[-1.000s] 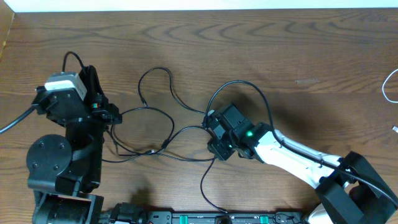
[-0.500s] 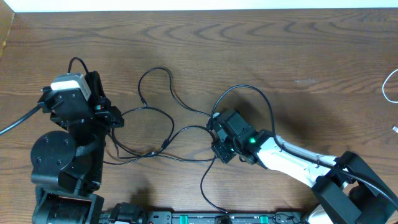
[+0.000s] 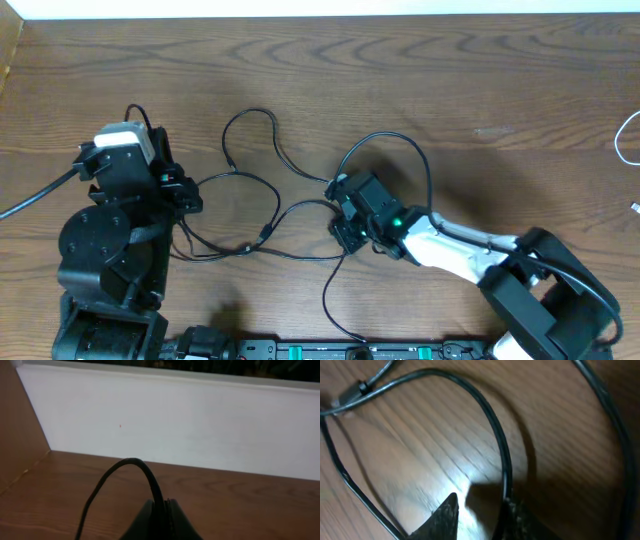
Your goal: Untangle cables
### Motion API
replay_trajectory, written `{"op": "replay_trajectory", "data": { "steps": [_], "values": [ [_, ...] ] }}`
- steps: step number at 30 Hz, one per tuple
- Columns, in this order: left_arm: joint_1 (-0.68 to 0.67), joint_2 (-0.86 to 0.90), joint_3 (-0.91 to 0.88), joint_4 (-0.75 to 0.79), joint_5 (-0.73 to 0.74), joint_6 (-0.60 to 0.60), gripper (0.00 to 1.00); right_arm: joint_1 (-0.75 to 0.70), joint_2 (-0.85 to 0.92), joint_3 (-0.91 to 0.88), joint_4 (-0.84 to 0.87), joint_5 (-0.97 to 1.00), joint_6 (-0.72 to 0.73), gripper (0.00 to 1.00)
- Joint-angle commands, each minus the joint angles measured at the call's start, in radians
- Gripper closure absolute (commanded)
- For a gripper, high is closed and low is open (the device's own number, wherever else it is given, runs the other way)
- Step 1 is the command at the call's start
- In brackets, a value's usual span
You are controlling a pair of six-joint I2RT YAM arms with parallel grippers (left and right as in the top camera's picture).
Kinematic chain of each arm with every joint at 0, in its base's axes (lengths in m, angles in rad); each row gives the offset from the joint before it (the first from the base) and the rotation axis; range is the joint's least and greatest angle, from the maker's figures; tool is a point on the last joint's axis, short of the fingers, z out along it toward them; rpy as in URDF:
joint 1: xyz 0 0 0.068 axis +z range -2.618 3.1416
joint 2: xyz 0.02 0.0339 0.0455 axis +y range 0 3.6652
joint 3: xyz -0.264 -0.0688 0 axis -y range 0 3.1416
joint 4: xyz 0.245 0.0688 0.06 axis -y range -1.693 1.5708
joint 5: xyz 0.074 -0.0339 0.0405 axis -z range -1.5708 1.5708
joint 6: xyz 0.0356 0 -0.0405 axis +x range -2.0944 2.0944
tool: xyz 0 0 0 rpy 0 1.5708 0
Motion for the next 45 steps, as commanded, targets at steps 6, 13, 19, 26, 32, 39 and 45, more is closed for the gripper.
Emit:
{"op": "replay_trajectory", "data": {
  "steps": [6, 13, 19, 26, 32, 39, 45],
  "values": [
    [0.005, -0.002, 0.007, -0.008, -0.002, -0.005, 0.93, -0.007, 0.077, -0.015, 0.001, -0.079, 0.093, 0.99],
    [0.005, 0.008, 0.007, -0.050, -0.002, -0.037, 0.93, -0.149, -0.120, 0.263, -0.241, -0.073, 0.011, 0.99],
    [0.005, 0.063, 0.006, -0.095, -0.001, -0.040, 0.93, -0.396, -0.256, 0.696, -0.498, -0.035, -0.060, 0.99],
    [0.005, 0.213, 0.006, -0.095, 0.158, -0.039, 0.93, -0.760, -0.275, 1.125, -0.699, -0.042, -0.054, 0.99],
    [0.003, 0.388, 0.006, -0.002, 0.349, -0.040, 0.92, -0.970, -0.275, 1.223, -0.841, -0.092, -0.077, 0.99],
    [-0.040, 0.581, 0.006, 0.062, 0.451, -0.048, 0.93, -1.066, -0.275, 1.223, -0.892, -0.116, -0.103, 0.99],
    [-0.138, 0.703, 0.006, 0.163, 0.469, -0.051, 0.93, -1.065, -0.274, 1.223, -0.917, -0.345, -0.100, 0.99]
  ]
}}
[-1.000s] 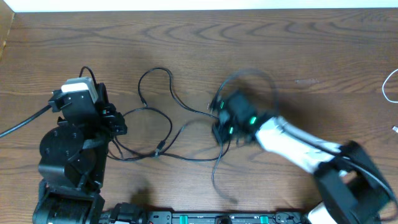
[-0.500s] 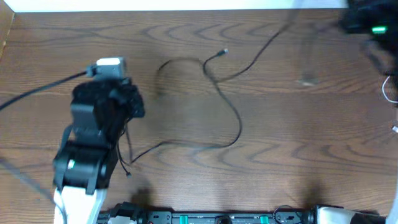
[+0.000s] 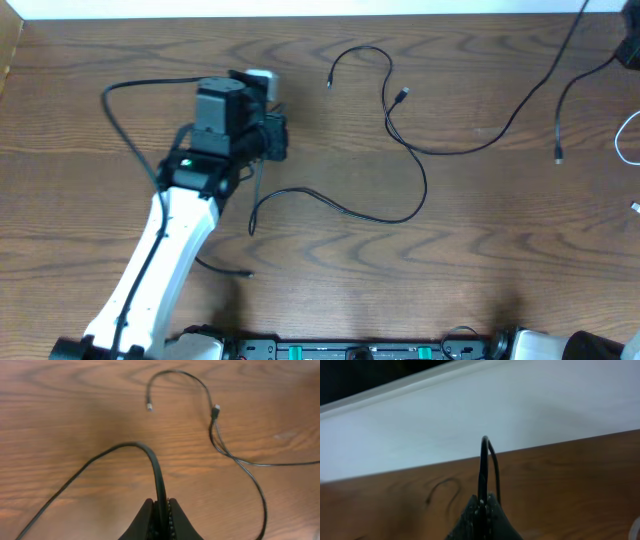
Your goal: Untangle cables
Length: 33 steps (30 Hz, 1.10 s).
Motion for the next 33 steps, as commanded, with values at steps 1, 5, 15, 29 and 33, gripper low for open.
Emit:
{"op": "replay_trajectory", "data": {
  "steps": [1, 5, 15, 29, 33],
  "values": [
    [-0.076, 0.051, 0.006, 0.082, 0.060, -0.014, 0.92, 0.002, -0.003, 0.008, -0.026, -0.183, -0.013, 0.99],
    [-0.154, 0.088, 0.006, 0.168, 0.097, -0.014, 0.93, 0.035, -0.003, 0.007, -0.086, -0.263, -0.039, 0.99],
    [-0.240, 0.111, 0.006, 0.269, 0.092, -0.049, 0.93, 0.329, 0.014, 0.003, -0.352, -0.362, -0.347, 0.99],
    [-0.240, 0.039, 0.006, 0.262, 0.092, -0.067, 0.93, 0.534, 0.266, -0.219, -0.360, 0.164, -0.275, 0.99],
    [-0.240, 0.008, 0.006, 0.252, 0.092, -0.066, 0.93, 0.530, 0.389, -0.259, -0.319, 0.177, -0.275, 0.99]
  ]
}}
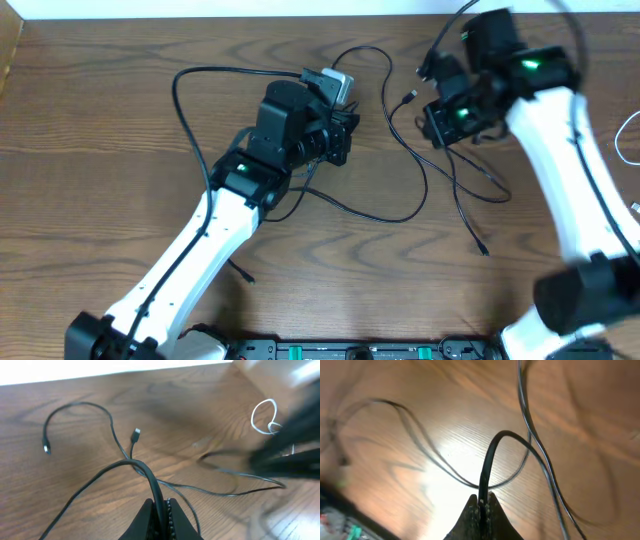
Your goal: Untangle cables
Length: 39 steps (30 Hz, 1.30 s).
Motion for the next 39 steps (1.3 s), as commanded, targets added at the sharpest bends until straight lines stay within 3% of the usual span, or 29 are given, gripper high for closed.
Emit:
{"op": "replay_trajectory", "data": {
  "steps": [1, 8, 13, 18, 22, 39],
  "values": [
    [0.003, -0.052, 0.006, -0.011, 0.009, -0.002, 0.93, -0.009, 0.112, -0.029, 0.027, 0.060, 0.010, 0.99],
    [0.003, -0.081, 0.006, -0.066, 0.008, -0.002, 0.93, -0.013, 0.282, -0.030, 0.107, 0.061, 0.010, 0.99],
    [0.003, -0.081, 0.006, -0.069, 0.008, -0.002, 0.93, -0.013, 0.312, -0.030, 0.159, 0.099, 0.010, 0.98],
    [0.003, -0.081, 0.006, -0.070, 0.009, -0.002, 0.92, -0.013, 0.341, -0.035, 0.174, 0.117, 0.010, 0.84],
    [0.003, -0.081, 0.006, -0.070, 0.009, -0.002, 0.93, -0.013, 0.349, -0.066, 0.182, 0.118, 0.010, 0.61],
    [0.003, -0.081, 0.006, -0.070, 0.009, -0.002, 0.92, -0.013, 0.349, -0.259, 0.314, 0.117, 0.010, 0.54]
  ]
}}
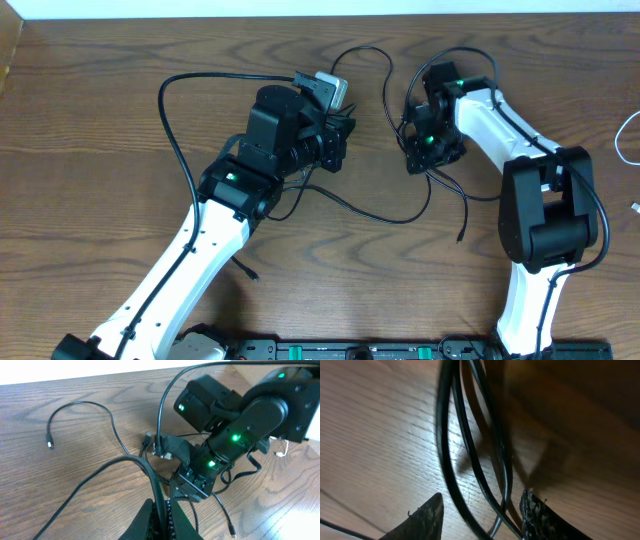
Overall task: Untangle cables
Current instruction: 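Pull the grasped black cable up and right with the right gripper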
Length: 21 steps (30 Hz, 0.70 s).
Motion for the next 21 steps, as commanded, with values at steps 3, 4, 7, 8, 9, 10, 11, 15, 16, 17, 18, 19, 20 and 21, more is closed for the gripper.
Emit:
{"op": "replay_trajectory", "data": {
  "steps": [3, 4, 7, 8, 9, 10, 11, 15, 16, 17, 18, 19, 20, 21],
  "values": [
    [0.003, -0.014, 0.006, 0.002, 0.009, -0.002, 0.92, -0.004, 0.009, -0.062, 0.046, 0.003, 0.005, 0.55],
    [0.003, -0.014, 0.006, 0.002, 0.009, -0.001, 0.93, -0.004, 0.009, -0.068, 0.050, 0.003, 0.005, 0.58],
    [0.003, -0.014, 0.006, 0.002, 0.009, -0.002, 0.93, -0.004, 0.009, -0.080, 0.061, -0.003, 0.005, 0.76],
    [0.003, -0.014, 0.006, 0.002, 0.009, -0.002, 0.92, -0.004, 0.009, -0.083, 0.064, -0.009, 0.005, 0.78],
    [0.003, -0.014, 0.006, 0.002, 0.009, -0.002, 0.93, -0.004, 0.009, -0.083, 0.066, -0.012, 0.008, 0.81],
    [0.003, -0.014, 0.006, 0.002, 0.009, -0.002, 0.93, -0.004, 0.009, -0.083, 0.068, -0.011, 0.019, 0.84],
    [0.003, -0.014, 0.006, 0.002, 0.009, -0.002, 0.93, -0.004, 0.009, -0.083, 0.070, -0.012, 0.027, 0.86],
    [0.003, -0.014, 0.006, 0.001, 0.009, -0.002, 0.92, -0.004, 0.009, -0.083, 0.069, -0.011, 0.050, 0.97],
    [0.003, -0.014, 0.006, -0.002, 0.009, -0.002, 0.93, -0.004, 0.009, -0.083, 0.067, -0.012, 0.050, 0.99],
    [0.003, -0.014, 0.006, -0.005, 0.009, -0.002, 0.92, -0.004, 0.009, -0.083, 0.063, -0.011, 0.058, 0.99],
    [0.003, -0.014, 0.006, -0.009, 0.009, -0.002, 0.93, -0.004, 0.008, -0.083, 0.059, -0.012, 0.062, 0.99],
    [0.003, -0.014, 0.006, -0.013, 0.009, -0.002, 0.93, -0.004, 0.007, -0.082, 0.051, -0.012, 0.065, 0.99],
    [0.003, -0.014, 0.006, -0.017, 0.009, -0.002, 0.93, -0.004, 0.006, -0.081, 0.043, -0.012, 0.065, 0.99],
    [0.003, -0.014, 0.006, -0.020, 0.009, -0.001, 0.92, -0.004, 0.005, -0.078, 0.032, -0.012, 0.065, 0.99]
  ]
}}
